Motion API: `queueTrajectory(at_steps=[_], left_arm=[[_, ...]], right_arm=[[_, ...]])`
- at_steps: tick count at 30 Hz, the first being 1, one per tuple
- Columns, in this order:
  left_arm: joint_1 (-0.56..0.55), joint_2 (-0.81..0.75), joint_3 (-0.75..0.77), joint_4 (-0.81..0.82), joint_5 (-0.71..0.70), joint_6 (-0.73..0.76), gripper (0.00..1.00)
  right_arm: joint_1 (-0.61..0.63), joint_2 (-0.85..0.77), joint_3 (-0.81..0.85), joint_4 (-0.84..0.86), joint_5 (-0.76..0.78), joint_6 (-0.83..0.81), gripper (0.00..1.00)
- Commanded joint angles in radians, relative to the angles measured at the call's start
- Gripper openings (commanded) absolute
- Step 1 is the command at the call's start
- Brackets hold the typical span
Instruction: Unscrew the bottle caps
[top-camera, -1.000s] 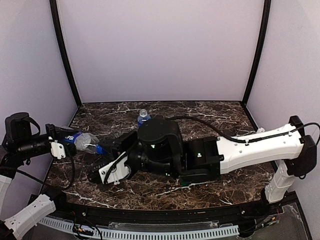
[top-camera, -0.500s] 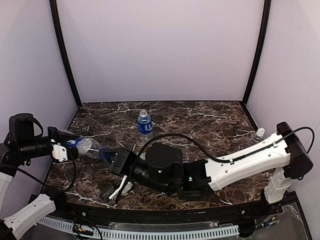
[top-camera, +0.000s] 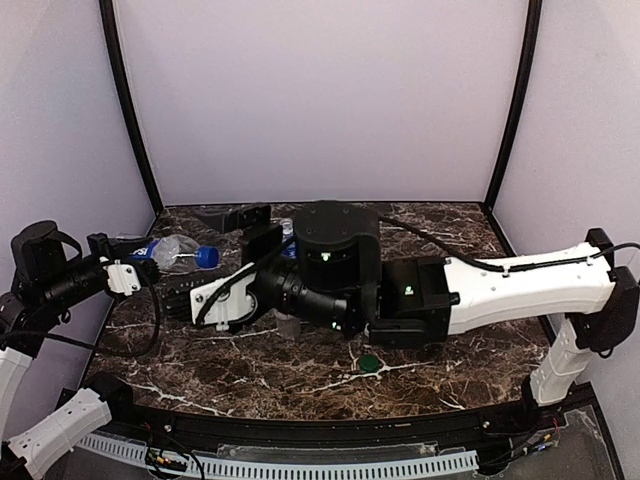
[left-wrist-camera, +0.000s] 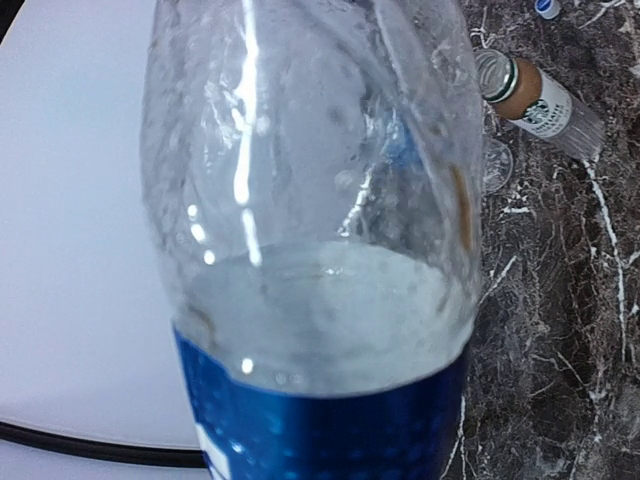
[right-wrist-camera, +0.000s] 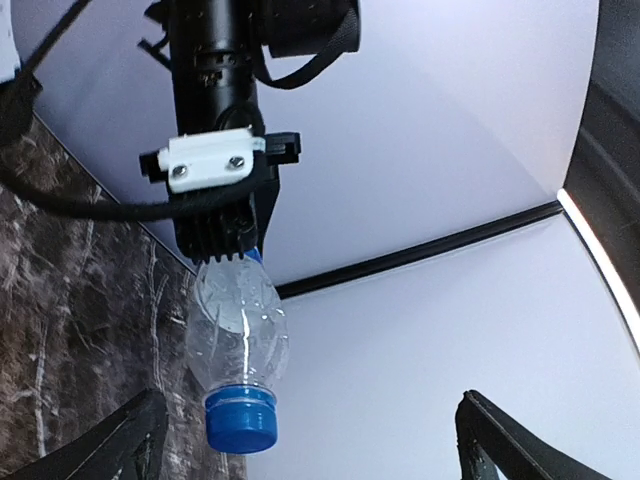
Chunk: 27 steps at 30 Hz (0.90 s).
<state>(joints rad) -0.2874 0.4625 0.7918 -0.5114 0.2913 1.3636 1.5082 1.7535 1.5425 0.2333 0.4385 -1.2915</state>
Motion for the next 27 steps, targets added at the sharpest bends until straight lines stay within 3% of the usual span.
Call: queueTrajectory(at_steps=[1, 7, 10, 20, 27], left_arm=[[-0.005, -0.005, -0.030, 0.183, -0.095, -0.058, 0.23], [-0.004, 0.004, -0.038, 0.256, -0.168, -0.053, 0.24], [-0.004, 0.005, -0.041, 0.260, -0.169, -0.050, 0.24], [-0.004, 0.012, -0.056, 0.259, -0.186, -0.034, 0.24], [-0.004, 0.014, -0.064, 0.254, -0.182, -0.026, 0.24]], right_arm=[[-0.099, -0.066, 0.153, -0.382, -0.311, 0.710, 0.99], [-0.313, -0.063, 0.157, -0.319, -0.703, 1.486, 0.99], [-0.371, -0.037, 0.152, -0.270, -0.751, 1.744, 0.97], [-0.377, 0.108, 0.292, -0.270, -0.841, 1.860, 0.84], [-0.376, 0.163, 0.338, -0.255, -0.891, 1.894, 0.66]])
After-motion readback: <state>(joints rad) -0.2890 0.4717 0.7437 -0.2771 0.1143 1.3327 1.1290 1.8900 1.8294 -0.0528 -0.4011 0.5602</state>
